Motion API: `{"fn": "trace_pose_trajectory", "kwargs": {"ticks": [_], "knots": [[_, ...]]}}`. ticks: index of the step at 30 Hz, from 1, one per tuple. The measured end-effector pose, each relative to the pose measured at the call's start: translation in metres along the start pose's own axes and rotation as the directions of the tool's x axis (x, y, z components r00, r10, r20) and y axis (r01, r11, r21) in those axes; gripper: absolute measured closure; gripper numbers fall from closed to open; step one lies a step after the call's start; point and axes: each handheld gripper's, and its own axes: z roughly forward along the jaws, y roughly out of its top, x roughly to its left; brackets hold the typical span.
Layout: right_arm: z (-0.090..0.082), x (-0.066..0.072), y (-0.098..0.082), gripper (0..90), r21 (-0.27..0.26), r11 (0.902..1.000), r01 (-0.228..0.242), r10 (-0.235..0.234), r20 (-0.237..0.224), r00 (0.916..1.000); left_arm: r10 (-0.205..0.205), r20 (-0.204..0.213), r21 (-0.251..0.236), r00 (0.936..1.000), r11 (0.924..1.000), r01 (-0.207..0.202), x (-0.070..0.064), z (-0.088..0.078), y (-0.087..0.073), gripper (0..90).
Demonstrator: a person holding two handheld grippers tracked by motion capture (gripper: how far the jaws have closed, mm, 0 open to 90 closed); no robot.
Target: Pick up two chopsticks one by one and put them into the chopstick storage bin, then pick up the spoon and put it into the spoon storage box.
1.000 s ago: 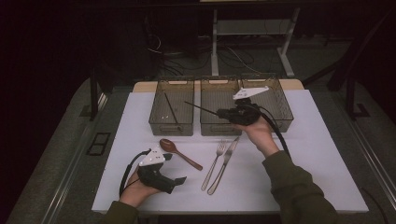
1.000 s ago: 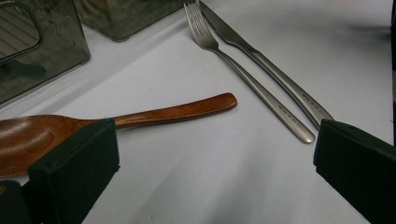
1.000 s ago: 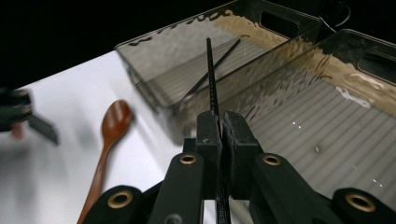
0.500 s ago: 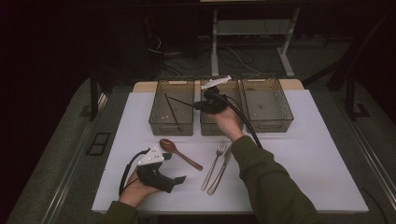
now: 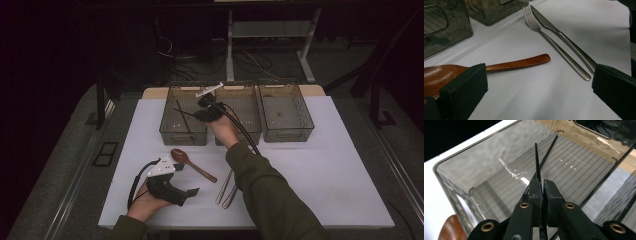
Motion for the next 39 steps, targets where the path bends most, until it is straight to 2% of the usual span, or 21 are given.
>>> {"fn": "trace_pose_trajectory", "kwargs": {"ticks": [3, 10, 14, 18, 21, 26, 34, 39], "knots": [[0.003, 0.004, 0.004, 83.7, -0.002, 1.0, 0.008, -0.008, 0.003, 1.0, 0.002, 0.0, -0.001, 1.0, 1.0, -0.002, 0.0, 0.0, 0.0, 0.0], [-0.004, 0.006, 0.006, 69.8, -0.023, 0.9996, 0.019, -0.02, -0.03, 0.9993, 0.003, -0.002, 0.0, 1.0, 1.0, -0.003, 0.0, 0.0, 0.0, 0.0], [-0.018, 0.007, 0.005, 59.9, -0.046, 0.9987, 0.02, -0.024, -0.075, 0.9969, 0.005, -0.003, -0.002, 1.0, 1.0, -0.005, 0.001, 0.0, 0.0, 0.0], [-0.035, 0.008, -0.002, 51.0, -0.076, 0.9962, 0.041, -0.049, -0.101, 0.9936, -0.01, -0.007, -0.004, 0.9999, 0.9999, 0.01, 0.0, 0.0, -0.001, 0.0], [-0.048, 0.008, -0.009, 47.5, -0.09, 0.9946, 0.052, -0.063, -0.122, 0.9905, 0.001, -0.014, 0.004, 0.9999, 1.0, -0.001, 0.0, -0.001, -0.001, 0.0], [-0.073, 0.006, -0.028, 41.5, -0.113, 0.9913, 0.067, -0.084, -0.159, 0.9837, -0.002, -0.022, 0.008, 0.9998, 1.0, 0.002, 0.0, -0.001, -0.001, 0.0], [-0.109, -0.005, -0.062, 35.5, -0.145, 0.9862, 0.079, -0.105, -0.181, 0.978, -0.01, -0.035, 0.007, 0.9993, 0.9999, 0.01, 0.004, 0.001, 0.004, 0.0], [-0.13, -0.013, -0.087, 33.4, -0.159, 0.984, 0.081, -0.113, -0.198, 0.9738, -0.003, -0.035, 0.001, 0.9994, 1.0, 0.004, 0.009, 0.002, 0.008, 4.7]]}}
